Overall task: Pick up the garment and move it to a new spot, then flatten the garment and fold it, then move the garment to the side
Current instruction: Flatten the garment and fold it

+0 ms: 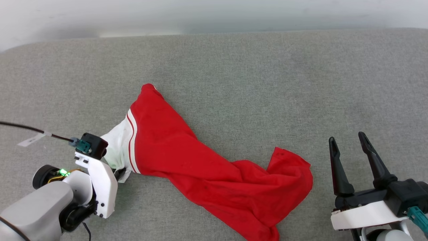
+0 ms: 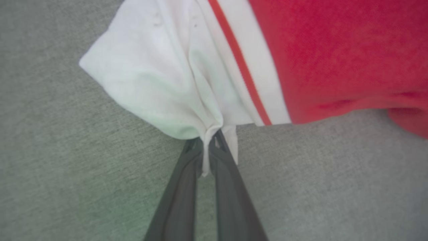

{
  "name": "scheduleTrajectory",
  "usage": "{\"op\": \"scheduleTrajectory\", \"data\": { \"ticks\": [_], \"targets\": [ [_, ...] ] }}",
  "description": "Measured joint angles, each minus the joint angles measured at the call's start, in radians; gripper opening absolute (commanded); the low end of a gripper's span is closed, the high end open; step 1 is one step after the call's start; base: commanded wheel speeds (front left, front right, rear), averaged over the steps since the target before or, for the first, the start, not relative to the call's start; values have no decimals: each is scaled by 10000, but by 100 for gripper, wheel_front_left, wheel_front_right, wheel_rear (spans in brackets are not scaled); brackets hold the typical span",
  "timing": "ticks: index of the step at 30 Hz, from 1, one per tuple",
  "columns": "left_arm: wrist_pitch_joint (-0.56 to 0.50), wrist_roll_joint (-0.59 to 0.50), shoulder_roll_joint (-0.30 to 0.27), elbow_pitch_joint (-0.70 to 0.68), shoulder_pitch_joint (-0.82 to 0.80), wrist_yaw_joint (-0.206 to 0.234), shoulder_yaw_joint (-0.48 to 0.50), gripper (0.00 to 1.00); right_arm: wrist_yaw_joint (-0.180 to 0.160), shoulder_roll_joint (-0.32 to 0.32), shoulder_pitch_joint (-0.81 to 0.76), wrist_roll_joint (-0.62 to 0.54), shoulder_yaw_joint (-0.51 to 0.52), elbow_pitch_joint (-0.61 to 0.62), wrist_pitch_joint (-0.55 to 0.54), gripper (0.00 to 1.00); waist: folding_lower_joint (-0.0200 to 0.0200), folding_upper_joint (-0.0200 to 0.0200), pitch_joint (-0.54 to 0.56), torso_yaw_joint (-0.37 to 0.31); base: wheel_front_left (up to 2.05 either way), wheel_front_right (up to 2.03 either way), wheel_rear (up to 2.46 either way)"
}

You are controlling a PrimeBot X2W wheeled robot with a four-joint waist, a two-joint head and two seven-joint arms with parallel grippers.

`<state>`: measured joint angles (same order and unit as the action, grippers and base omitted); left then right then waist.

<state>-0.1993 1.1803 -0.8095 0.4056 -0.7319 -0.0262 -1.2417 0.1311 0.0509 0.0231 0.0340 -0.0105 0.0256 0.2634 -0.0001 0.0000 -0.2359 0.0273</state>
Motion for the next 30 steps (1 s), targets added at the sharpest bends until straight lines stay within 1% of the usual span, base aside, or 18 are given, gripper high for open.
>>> {"op": "scheduleTrajectory", "data": {
  "ticks": [1,2,3,7,10,16,20,25,30],
  "targets": [
    [63,33,52,88,47,0,19,0,0,0,-36,-2,8,-23,0,100,1,0,20,2,0,0,0],
    [109,36,105,171,70,0,33,34,0,0,-40,-2,25,-42,-2,100,0,0,46,10,0,0,0],
    [151,33,150,238,68,2,36,100,0,0,-40,-4,31,-48,0,100,1,0,82,20,0,0,0],
    [180,-125,132,226,-103,-4,75,100,0,0,-103,-48,73,-73,0,100,1,0,269,59,0,0,0],
    [-69,-142,-242,-98,-573,-58,236,100,0,0,-188,-65,109,-71,0,100,0,0,421,93,0,0,0],
    [-1080,-259,-1122,-844,-1732,-6,510,100,0,0,-261,-73,50,-15,0,100,1,0,480,81,0,0,0],
    [-2052,-219,-1469,-934,-2259,-17,518,100,0,0,-219,-81,4,58,0,100,1,0,277,-6,0,0,0],
    [-3195,10,-1551,-510,-2567,-109,389,100,0,0,-23,-146,-6,98,0,100,1,0,-112,-174,0,0,0],
    [-3614,355,-1365,232,-2571,-134,368,100,0,0,183,-165,-38,140,0,100,2,0,-559,-390,0,0,0]
  ]
}}
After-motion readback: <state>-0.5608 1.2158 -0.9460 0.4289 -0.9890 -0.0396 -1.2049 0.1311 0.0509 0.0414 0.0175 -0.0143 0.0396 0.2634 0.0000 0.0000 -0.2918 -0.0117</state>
